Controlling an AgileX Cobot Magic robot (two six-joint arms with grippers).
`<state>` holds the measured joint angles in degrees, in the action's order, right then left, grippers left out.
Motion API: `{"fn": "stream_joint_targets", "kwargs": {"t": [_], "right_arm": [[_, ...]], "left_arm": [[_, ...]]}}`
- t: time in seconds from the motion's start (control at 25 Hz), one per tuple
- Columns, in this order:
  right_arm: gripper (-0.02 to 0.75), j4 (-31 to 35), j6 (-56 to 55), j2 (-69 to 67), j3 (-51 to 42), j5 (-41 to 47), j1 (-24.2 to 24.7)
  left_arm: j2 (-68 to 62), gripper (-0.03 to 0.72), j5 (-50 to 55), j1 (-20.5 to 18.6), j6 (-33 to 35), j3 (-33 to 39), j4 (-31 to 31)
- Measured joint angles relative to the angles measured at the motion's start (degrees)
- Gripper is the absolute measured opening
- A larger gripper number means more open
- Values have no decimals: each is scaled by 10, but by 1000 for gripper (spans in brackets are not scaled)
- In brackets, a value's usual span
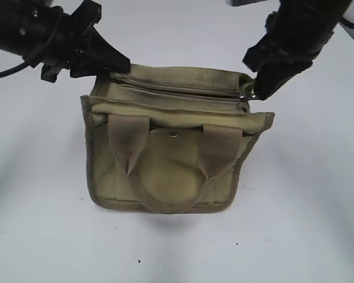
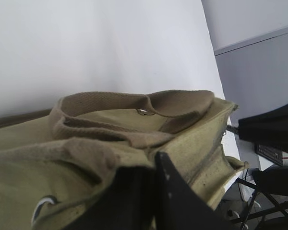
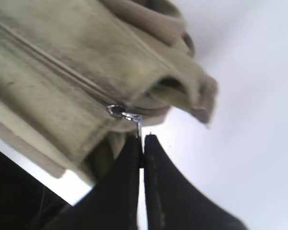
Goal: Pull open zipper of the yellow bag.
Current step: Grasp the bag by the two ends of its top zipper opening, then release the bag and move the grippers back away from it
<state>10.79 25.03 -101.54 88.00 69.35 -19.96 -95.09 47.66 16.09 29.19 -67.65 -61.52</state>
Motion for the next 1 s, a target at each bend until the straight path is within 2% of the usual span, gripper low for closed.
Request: {"fn": "stream_joint_targets", "kwargs": {"t": [0.16, 0.36, 0.44, 0.52, 0.64, 0.68, 0.8, 1.0], "right_arm": [[2, -2, -21, 1, 0, 0, 40], [15, 29, -24, 3, 0, 1, 45], [83, 52, -26, 9, 0, 1, 45], [228, 67, -29, 25, 0, 1, 45], [454, 71, -49, 59, 0, 2, 45], [507, 71, -58, 72, -2, 2, 45], [566, 72, -72, 133, -32, 1, 45], [576, 71, -75, 265, -167, 1, 45]], "left_arm": [[0, 29, 0, 0, 0, -1, 0], [0, 32, 0, 0, 0, -1, 1], [1, 58, 1, 0, 0, -1, 9], [10, 142, 0, 0, 0, -1, 32], [52, 344, -1, -1, 0, -5, 97], [74, 392, 2, -1, 0, -7, 126], [144, 469, 32, -1, -34, -7, 222], [283, 489, 107, -1, -167, 25, 386]]}}
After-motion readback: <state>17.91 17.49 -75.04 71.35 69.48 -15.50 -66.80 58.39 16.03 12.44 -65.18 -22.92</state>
